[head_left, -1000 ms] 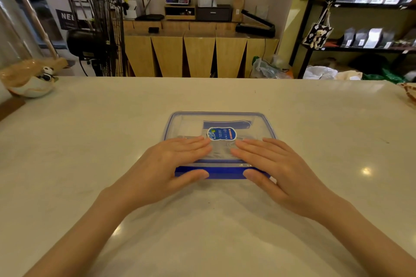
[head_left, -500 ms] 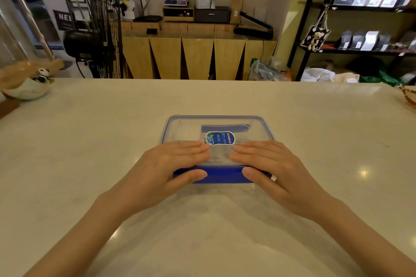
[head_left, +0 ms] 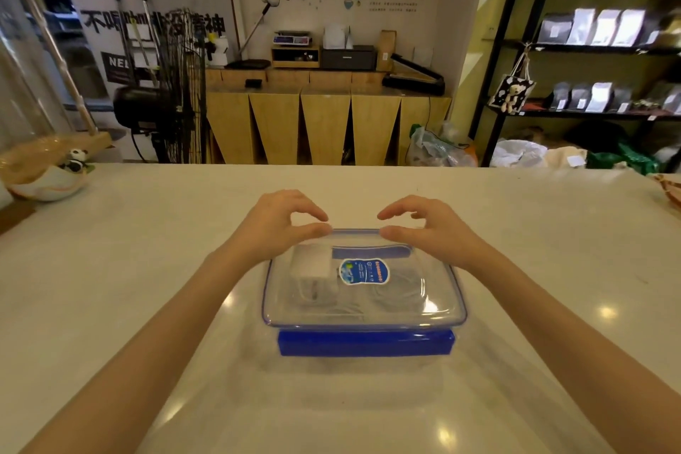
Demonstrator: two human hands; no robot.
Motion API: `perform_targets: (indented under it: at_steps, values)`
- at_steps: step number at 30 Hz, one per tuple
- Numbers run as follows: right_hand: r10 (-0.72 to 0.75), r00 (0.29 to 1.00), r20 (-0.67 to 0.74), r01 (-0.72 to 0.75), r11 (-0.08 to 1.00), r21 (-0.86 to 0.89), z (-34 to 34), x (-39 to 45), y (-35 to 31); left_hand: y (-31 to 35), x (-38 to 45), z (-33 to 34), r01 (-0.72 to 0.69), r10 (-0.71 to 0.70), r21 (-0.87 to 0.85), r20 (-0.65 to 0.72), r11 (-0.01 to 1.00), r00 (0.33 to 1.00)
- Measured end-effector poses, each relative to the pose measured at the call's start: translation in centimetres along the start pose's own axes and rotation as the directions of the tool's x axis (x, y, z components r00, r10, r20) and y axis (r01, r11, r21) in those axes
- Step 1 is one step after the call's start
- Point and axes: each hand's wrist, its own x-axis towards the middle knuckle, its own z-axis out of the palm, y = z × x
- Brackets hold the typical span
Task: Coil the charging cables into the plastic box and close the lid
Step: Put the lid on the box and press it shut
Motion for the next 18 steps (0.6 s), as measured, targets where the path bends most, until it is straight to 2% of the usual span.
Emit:
perform_targets:
  at_steps: [3, 5, 8, 11, 14, 18]
  values:
    - [0.087, 0.986, 0.144, -0.086, 0.996, -0.011, 0.2, 0.6, 0.5, -1.1, 0.4, 0.6, 0.183, -0.164, -0.156, 0.124, 0.971, 0.979]
    - [0.153, 0.961, 0.232, -0.153, 0.988, -0.021, 0.2, 0.7, 0.8, -1.5, 0.6, 1.1, 0.325, -0.264, -0.220, 0.266, 0.920, 0.927]
    - [0.236, 0.929, 0.284, -0.238, 0.971, -0.029, 0.2, 0.9, 0.8, -1.7, 1.1, 1.4, 0.498, -0.394, -0.199, 0.398, 0.844, 0.828]
    - [0.287, 0.913, 0.291, -0.288, 0.957, -0.038, 0.2, 1.0, 0.6, -1.9, 1.5, 1.4, 0.574, -0.459, -0.154, 0.452, 0.805, 0.765]
    - [0.272, 0.921, 0.278, -0.273, 0.961, -0.035, 0.3, 0.9, 0.7, -2.2, 1.4, 1.2, 0.520, -0.385, -0.226, 0.450, 0.824, 0.806]
    - [0.201, 0.953, 0.226, -0.217, 0.975, 0.050, 0.2, 0.6, 0.6, -1.6, 1.1, 1.1, 0.412, -0.294, -0.366, 0.336, 0.835, 0.895]
